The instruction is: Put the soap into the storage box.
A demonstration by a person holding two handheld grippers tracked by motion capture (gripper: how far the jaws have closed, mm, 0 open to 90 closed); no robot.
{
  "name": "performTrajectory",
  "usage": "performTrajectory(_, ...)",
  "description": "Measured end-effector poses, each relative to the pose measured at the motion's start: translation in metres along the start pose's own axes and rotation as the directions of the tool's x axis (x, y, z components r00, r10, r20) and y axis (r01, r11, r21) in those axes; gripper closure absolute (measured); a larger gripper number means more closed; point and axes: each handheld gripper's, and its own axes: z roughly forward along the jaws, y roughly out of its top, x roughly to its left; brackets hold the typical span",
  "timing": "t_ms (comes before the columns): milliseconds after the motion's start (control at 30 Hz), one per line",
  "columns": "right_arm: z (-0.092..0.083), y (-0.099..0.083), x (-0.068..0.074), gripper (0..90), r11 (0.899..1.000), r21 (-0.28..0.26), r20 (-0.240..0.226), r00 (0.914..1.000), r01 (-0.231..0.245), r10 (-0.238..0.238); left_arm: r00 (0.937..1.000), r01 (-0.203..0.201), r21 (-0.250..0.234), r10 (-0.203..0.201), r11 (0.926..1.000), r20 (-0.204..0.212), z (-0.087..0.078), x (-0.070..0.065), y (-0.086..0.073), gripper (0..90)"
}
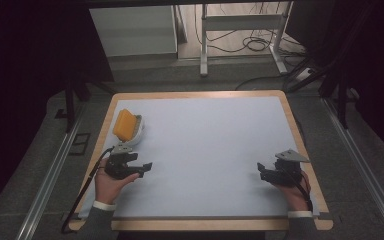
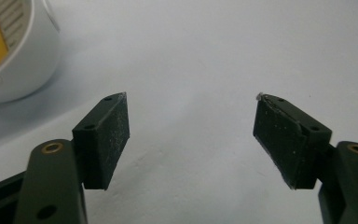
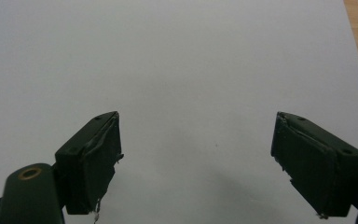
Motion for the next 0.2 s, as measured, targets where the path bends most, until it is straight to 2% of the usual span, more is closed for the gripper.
performTrajectory(200,-0.0012,0.001,0.0012,15.8,1.0,-0.013,0.0,0.9999,0.011,-0.011,0.9999,0.0,-0.007,0.0,1.0,0.012,0.0001,-0.0002,-0.0008,25.3)
